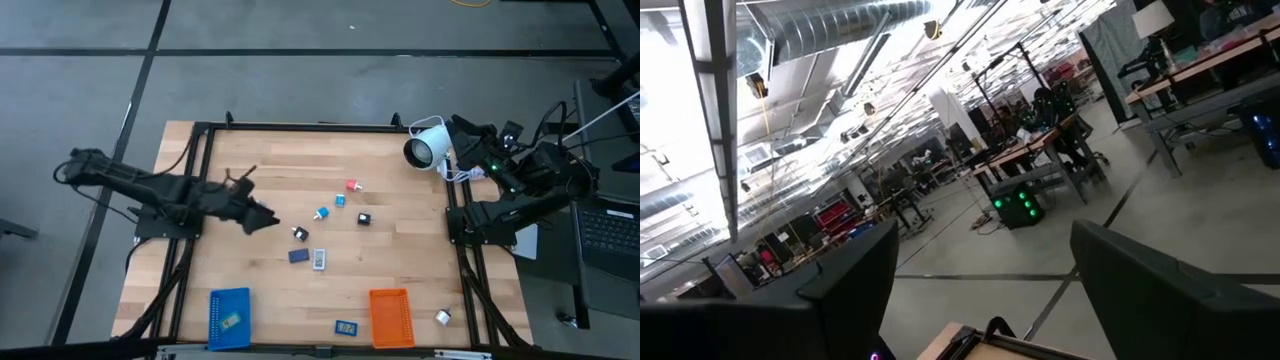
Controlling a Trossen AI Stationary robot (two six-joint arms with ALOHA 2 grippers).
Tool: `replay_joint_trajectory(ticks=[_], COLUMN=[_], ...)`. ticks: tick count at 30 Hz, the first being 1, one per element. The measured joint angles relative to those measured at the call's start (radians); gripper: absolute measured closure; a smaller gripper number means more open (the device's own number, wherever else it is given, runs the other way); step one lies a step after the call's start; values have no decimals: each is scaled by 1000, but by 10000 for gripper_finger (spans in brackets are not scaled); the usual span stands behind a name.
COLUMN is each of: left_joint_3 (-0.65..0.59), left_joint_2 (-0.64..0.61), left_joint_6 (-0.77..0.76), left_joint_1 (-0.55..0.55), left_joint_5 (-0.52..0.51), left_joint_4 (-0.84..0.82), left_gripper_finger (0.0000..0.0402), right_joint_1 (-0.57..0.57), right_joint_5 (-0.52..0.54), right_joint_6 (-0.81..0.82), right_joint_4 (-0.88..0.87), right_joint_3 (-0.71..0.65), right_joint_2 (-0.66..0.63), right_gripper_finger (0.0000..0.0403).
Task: Pick & Place Office items
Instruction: Put the purple digital clock into the blue bin
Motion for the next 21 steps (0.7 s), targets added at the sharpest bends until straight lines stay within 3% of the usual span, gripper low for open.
replay_joint_trajectory(ticks=[4,7,14,17,21], left_joint_3=[64,169,456,527,561], left_joint_2=[130,265,591,684,743], left_joint_6=[165,334,738,811,791], left_joint_1=[99,141,121,101,96], left_joint_5=[99,163,184,189,200], left_joint_4=[-45,-195,-454,-475,-466], left_gripper_finger=[130,130,130,130,130], right_joint_1=[0,0,0,0,0], right_joint_5=[0,0,-6,-35,-56], right_joint_6=[4,5,23,24,38], right_joint_4=[0,0,0,0,0], right_joint_3=[0,0,0,0,0], right_joint_2=[0,0,0,0,0], right_gripper_finger=[101,101,101,101,101])
